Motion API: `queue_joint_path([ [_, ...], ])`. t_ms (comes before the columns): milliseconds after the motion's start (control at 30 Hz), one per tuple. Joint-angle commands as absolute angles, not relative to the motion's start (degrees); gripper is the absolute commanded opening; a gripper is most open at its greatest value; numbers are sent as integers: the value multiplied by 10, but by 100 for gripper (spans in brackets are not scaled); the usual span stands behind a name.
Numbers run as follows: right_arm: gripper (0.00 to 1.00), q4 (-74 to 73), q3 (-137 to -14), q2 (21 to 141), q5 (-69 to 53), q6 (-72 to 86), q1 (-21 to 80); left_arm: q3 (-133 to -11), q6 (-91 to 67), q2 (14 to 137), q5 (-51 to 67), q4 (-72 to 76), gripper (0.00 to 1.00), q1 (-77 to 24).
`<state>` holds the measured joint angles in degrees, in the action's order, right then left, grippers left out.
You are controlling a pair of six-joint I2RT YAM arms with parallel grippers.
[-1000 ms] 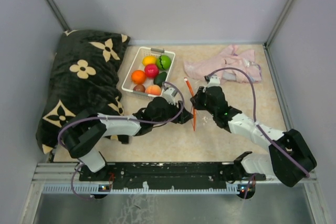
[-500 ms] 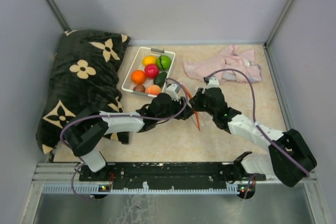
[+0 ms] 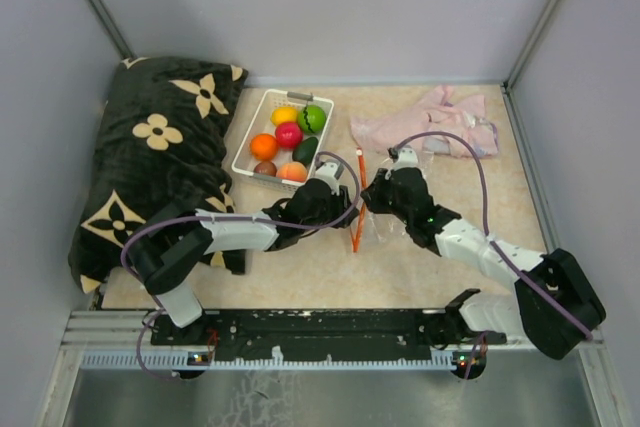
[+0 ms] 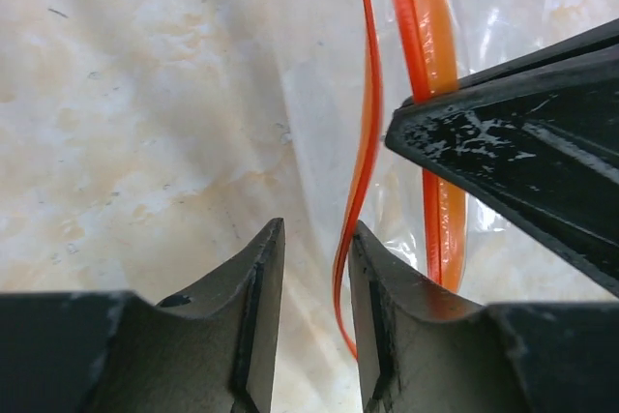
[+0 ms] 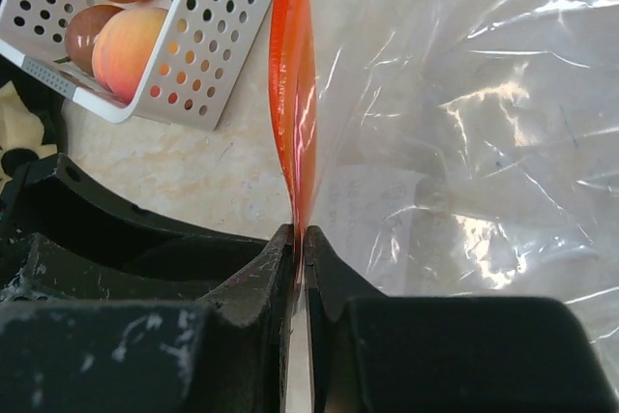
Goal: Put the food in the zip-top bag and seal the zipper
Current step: Open the zipper of the food storage bag.
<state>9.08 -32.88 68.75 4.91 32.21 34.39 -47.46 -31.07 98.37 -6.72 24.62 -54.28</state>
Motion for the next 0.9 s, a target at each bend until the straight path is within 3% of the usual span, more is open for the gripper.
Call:
queue_joint_path([
  [0, 9, 97, -356, 671, 63, 325, 350, -482, -294, 971, -106, 229, 36, -544],
  [133, 9, 89, -358, 669, 61, 324, 350, -482, -293, 971, -113, 223, 30, -541],
  [567, 9, 95, -369, 662, -4, 315, 352, -497, -296, 992, -71, 259, 27, -534],
  [767, 9, 57, -367, 631, 26, 302, 352, -493, -277, 961, -96, 238, 1, -529],
  [867, 10, 34, -369, 618, 47, 294, 352, -490, -260, 937, -103, 215, 0, -531],
])
